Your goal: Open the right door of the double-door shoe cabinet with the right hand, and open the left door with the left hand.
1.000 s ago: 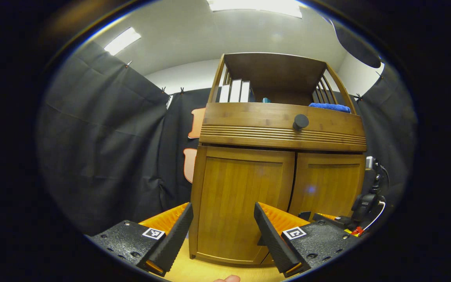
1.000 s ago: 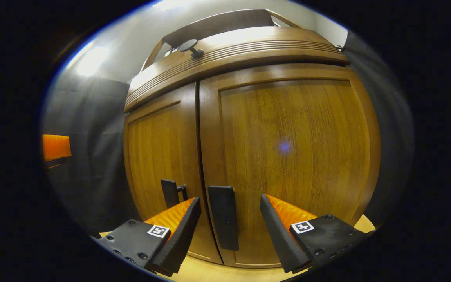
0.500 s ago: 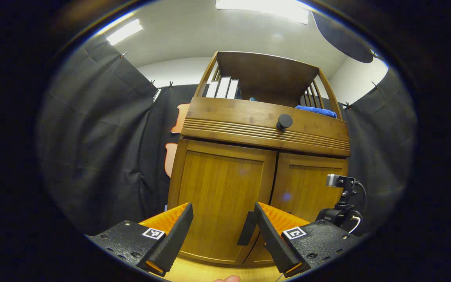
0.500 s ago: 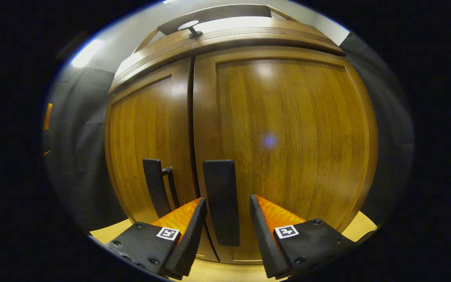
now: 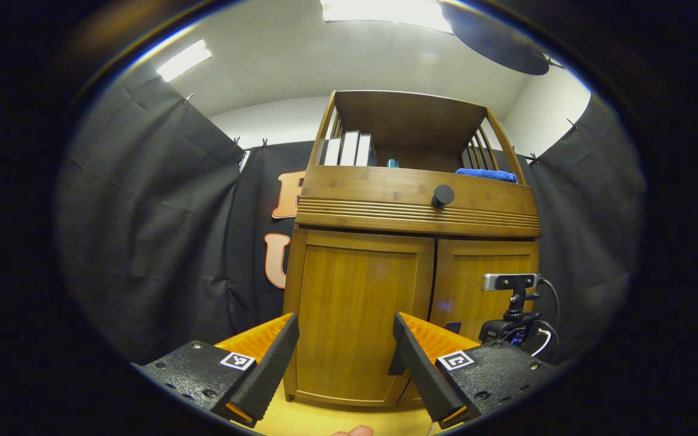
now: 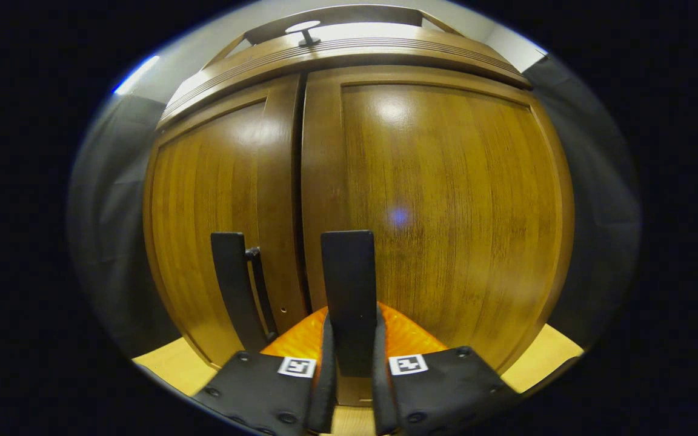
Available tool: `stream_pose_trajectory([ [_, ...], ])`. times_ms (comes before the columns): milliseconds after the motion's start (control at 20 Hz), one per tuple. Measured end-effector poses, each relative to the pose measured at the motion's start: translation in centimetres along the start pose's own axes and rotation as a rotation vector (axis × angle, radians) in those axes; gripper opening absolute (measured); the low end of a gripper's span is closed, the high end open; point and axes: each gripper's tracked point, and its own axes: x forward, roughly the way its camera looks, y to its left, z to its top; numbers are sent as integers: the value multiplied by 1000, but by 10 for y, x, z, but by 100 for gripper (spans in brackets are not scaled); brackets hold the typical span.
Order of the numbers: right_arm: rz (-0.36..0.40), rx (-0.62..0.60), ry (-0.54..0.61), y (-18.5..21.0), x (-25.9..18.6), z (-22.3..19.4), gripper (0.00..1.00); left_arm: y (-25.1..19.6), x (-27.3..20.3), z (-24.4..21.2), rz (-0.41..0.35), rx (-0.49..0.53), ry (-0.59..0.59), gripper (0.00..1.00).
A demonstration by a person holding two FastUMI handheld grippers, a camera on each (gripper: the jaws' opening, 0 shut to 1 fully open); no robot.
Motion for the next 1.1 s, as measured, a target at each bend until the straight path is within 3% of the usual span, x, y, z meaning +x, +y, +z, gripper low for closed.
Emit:
stream_pose_trajectory([
  [150,11,-15,27,-2,-1,-2,24,0,-3,-3,-6,-25,5,94],
  [200,12,-13,32,-2,-2,-1,24,1,-5,-3,-8,-33,7,97],
  [250,14,-11,35,-1,-3,-2,29,1,-7,-3,-9,-39,7,92],
  [300,17,-9,35,-1,-4,-1,24,1,-8,-3,-10,-43,7,92],
  [550,44,0,30,2,-12,6,24,5,-18,2,-3,-41,3,92],
  [600,53,2,28,3,-14,8,29,6,-21,2,-3,-39,2,92],
  [650,65,1,27,4,-17,9,24,6,-22,2,-2,-35,2,92],
  [850,127,1,39,5,-34,10,24,4,-26,2,1,-31,3,95],
  [900,137,1,39,4,-41,10,29,3,-27,3,1,-33,2,92],
  [1000,147,1,40,1,-48,11,24,2,-28,3,-3,-35,-1,94],
  [1050,150,-1,42,-1,-52,12,29,0,-27,4,-6,-36,-2,92],
  [1100,153,3,42,-3,-55,13,34,-2,-26,4,-9,-36,-3,95],
])
